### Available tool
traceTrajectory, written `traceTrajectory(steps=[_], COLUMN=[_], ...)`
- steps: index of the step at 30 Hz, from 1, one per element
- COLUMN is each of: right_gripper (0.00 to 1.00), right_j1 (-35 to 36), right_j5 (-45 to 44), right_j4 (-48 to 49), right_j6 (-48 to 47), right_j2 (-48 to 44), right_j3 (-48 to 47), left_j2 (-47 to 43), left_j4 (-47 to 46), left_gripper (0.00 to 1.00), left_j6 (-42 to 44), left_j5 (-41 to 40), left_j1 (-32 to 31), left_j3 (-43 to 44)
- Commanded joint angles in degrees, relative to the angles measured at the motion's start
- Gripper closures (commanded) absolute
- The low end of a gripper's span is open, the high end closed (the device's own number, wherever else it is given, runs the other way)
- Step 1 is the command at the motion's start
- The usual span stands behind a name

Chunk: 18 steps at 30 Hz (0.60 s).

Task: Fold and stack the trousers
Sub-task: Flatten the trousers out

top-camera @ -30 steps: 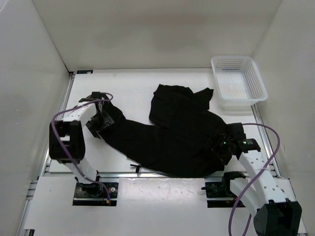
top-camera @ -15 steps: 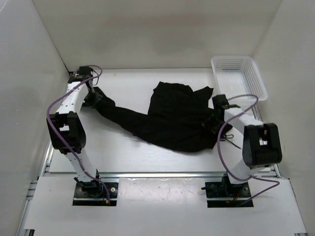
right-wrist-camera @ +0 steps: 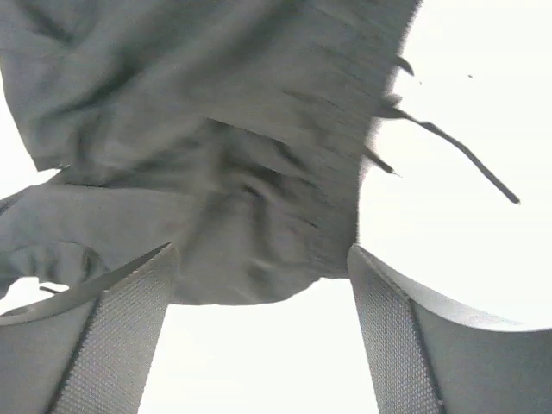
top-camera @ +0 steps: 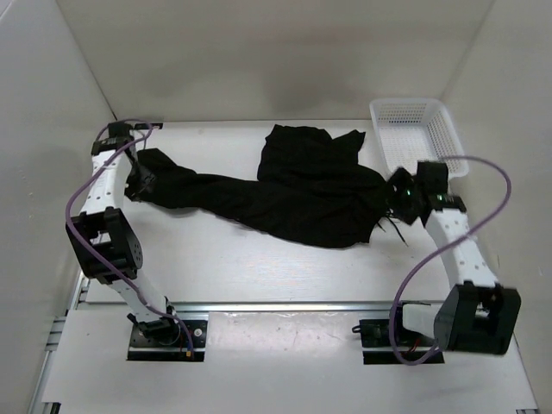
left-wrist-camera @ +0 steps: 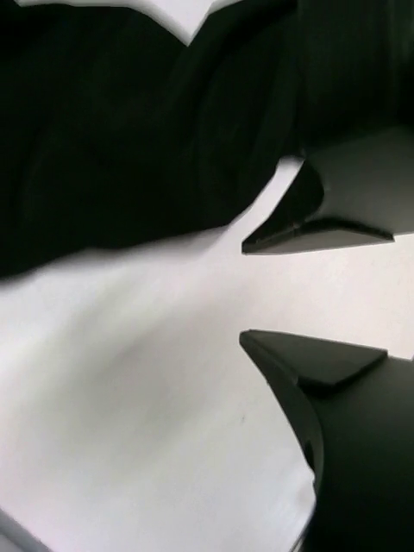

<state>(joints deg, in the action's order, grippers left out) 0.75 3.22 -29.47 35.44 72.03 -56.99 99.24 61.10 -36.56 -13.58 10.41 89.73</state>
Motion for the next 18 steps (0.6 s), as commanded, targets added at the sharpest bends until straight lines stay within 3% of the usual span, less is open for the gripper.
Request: traceTrajectory(steps=[1, 3, 6, 8, 12, 16, 17, 18], right_gripper=[0.20, 0.20, 0.17, 0.17, 0.17, 0.30, 0.38, 0.43], right_j1=[-4.8, -4.8, -4.8, -4.8, -4.8, -4.3, -4.3, -4.3], right_j5=[9.4, 15.0, 18.6, 18.6, 18.6, 19.5, 18.5, 17.8], right_j4=[-1.2, 1.6, 8.1, 10.6, 16.0, 24.2, 24.9, 24.9], right_j6=[0.3, 2.7, 7.3, 8.0, 8.6, 11.4, 11.4, 11.4], right_j2=[-4.5, -6.5, -8.7, -8.7, -1.8, 5.3, 6.7, 9.9], right_j3=[13.1, 17.7, 25.2, 26.8, 26.8, 25.6, 25.1, 24.0], left_j2=[-2.1, -0.9, 2.8, 5.4, 10.0, 13.0, 14.1, 14.7], left_j4=[-2.6, -5.8, -8.7, -9.4, -11.2, -11.2, -11.8, -11.8], left_gripper=[0.50, 0.40, 0.11, 0.04, 0.00, 0.03, 0.05, 0.15], left_j6=[0.7, 0.7, 1.8, 1.8, 2.4, 2.9, 2.9, 2.9], left_j5=[3.3, 7.5, 15.2, 18.0, 19.9, 21.9, 22.9, 24.3], left_j1=[6.0, 8.6, 11.5, 11.5, 11.5, 11.5, 11.5, 12.1], left_j3=[-5.1, -7.4, -9.0, -7.8, -3.9, -0.9, -0.4, -0.3])
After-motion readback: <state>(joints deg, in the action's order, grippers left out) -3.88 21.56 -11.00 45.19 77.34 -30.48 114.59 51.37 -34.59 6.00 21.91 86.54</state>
